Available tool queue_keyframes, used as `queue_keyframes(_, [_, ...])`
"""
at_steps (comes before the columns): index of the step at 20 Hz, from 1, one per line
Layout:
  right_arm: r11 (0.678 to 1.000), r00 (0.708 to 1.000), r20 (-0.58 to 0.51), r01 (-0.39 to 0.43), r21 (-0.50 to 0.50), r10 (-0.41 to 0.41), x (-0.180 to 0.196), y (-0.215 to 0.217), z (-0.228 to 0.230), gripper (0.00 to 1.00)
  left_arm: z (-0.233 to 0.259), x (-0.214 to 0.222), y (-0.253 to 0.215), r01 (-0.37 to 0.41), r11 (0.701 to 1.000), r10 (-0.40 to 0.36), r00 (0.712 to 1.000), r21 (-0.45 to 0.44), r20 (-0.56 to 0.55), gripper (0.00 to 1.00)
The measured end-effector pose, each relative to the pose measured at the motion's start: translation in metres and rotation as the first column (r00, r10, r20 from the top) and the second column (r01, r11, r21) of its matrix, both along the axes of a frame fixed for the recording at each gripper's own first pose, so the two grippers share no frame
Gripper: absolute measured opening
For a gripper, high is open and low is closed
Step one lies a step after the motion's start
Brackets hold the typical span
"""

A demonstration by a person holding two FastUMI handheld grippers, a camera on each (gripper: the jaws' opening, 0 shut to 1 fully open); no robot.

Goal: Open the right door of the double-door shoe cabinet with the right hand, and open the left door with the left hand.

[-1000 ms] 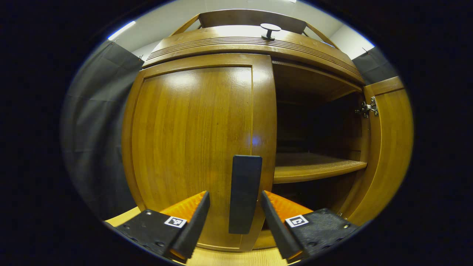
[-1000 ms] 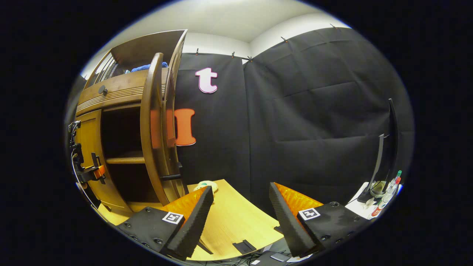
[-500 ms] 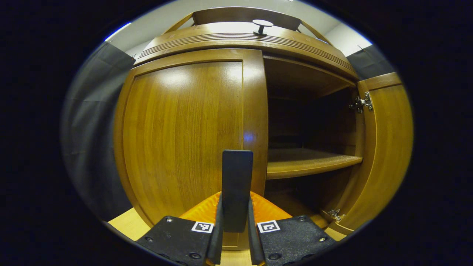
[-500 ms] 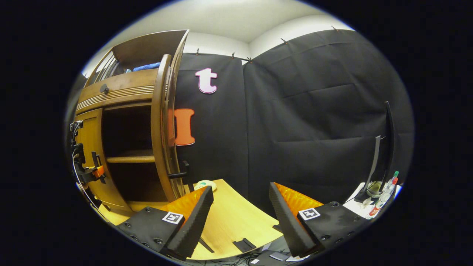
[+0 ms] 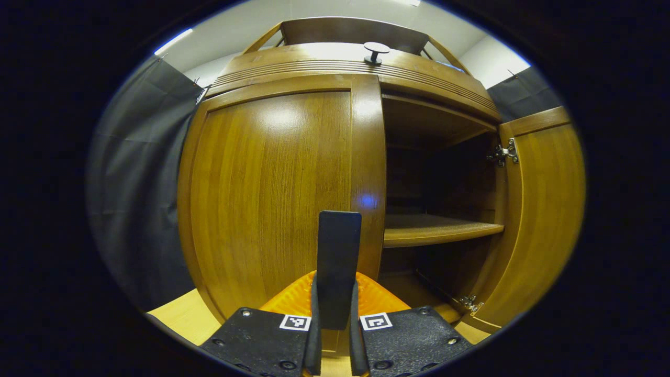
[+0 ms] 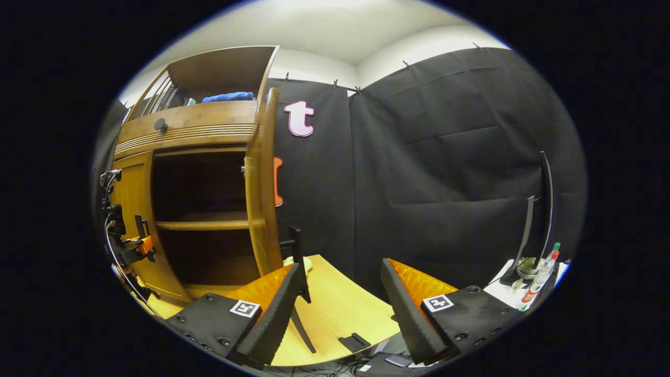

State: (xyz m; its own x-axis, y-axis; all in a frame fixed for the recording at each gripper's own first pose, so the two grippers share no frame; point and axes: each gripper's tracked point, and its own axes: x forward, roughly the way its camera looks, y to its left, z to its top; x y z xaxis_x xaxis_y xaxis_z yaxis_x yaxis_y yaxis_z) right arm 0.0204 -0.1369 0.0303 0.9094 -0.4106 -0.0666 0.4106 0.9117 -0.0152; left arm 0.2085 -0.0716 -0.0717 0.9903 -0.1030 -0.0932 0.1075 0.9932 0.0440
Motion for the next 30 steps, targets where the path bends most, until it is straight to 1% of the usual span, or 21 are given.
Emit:
queue_keyframes(3, [1.0, 1.0, -0.005, -0.014, 0.004, 0.014, -0.001, 0.016, -0.003, 0.89, 0.004, -0.023, 0.008, 0.016, 1.0, -0.016, 1.0, -0.012, -0.016, 0.22])
queue_keyframes(4, [1.0, 1.0, -0.007, -0.02, 0.01, 0.02, 0.0, 0.021, -0.005, 0.98, 0.006, -0.032, 0.013, 0.018, 1.0, -0.018, 1.0, -0.009, -0.015, 0.22])
queue_keyframes(10, [0.996, 0.996, -0.006, -0.087, 0.024, 0.087, 0.015, 0.067, -0.009, 0.98, 0.012, -0.069, 0.037, 0.026, 0.999, -0.027, 0.999, -0.039, -0.04, 0.21])
queue_keyframes(11, [0.994, 0.995, -0.001, -0.103, 0.024, 0.103, 0.018, 0.075, -0.008, 0.89, 0.014, -0.073, 0.042, 0.023, 0.999, -0.025, 0.999, -0.04, -0.043, 0.22])
queue_keyframes(15, [0.987, 0.987, -0.014, -0.158, 0.032, 0.159, 0.034, 0.1, -0.016, 0.89, 0.016, -0.091, 0.061, 0.0, 0.999, -0.002, 1.0, -0.041, -0.029, 0.22])
queue_keyframes(17, [0.982, 0.982, -0.027, -0.185, 0.037, 0.186, 0.041, 0.108, -0.02, 0.89, 0.019, -0.099, 0.072, -0.007, 0.999, 0.005, 0.999, -0.039, -0.035, 0.21])
queue_keyframes(20, [0.976, 0.976, -0.024, -0.217, 0.024, 0.217, 0.048, 0.123, -0.017, 0.89, 0.022, -0.108, 0.084, -0.005, 0.998, 0.001, 0.998, -0.069, -0.059, 0.19])
queue_keyframes(21, [0.973, 0.973, -0.018, -0.228, 0.018, 0.228, 0.051, 0.128, -0.014, 0.98, 0.022, -0.111, 0.088, -0.001, 0.998, -0.002, 0.998, -0.064, -0.061, 0.18])
queue_keyframes(23, [0.968, 0.968, -0.014, -0.251, 0.008, 0.251, 0.056, 0.137, -0.012, 0.98, 0.024, -0.115, 0.096, 0.0, 0.999, -0.002, 0.999, -0.037, -0.052, 0.16])
queue_keyframes(24, [0.965, 0.965, -0.015, -0.261, 0.005, 0.261, 0.058, 0.142, -0.014, 0.98, 0.025, -0.117, 0.099, -0.004, 1.0, 0.003, 0.999, -0.027, -0.054, 0.16])
queue_keyframes(25, [0.963, 0.962, -0.018, -0.271, 0.004, 0.271, 0.058, 0.146, -0.015, 0.98, 0.025, -0.119, 0.102, -0.008, 1.0, 0.007, 0.998, -0.019, -0.065, 0.14])
queue_keyframes(26, [0.96, 0.96, -0.019, -0.28, 0.006, 0.281, 0.061, 0.15, -0.017, 0.89, 0.024, -0.12, 0.106, -0.012, 1.0, 0.01, 0.997, -0.024, -0.076, 0.13])
queue_keyframes(28, [0.955, 0.955, -0.025, -0.295, 0.017, 0.295, 0.064, 0.158, -0.021, 0.89, 0.026, -0.123, 0.112, -0.012, 0.999, 0.009, 0.996, -0.04, -0.085, 0.14])
queue_keyframes(29, [0.953, 0.952, -0.028, -0.304, 0.023, 0.304, 0.065, 0.161, -0.022, 0.89, 0.027, -0.126, 0.116, -0.013, 0.999, 0.01, 0.997, -0.036, -0.083, 0.12])
queue_keyframes(30, [0.95, 0.949, -0.03, -0.312, 0.027, 0.313, 0.067, 0.166, -0.024, 0.89, 0.028, -0.129, 0.122, -0.021, 0.999, 0.019, 0.996, -0.029, -0.082, 0.13])
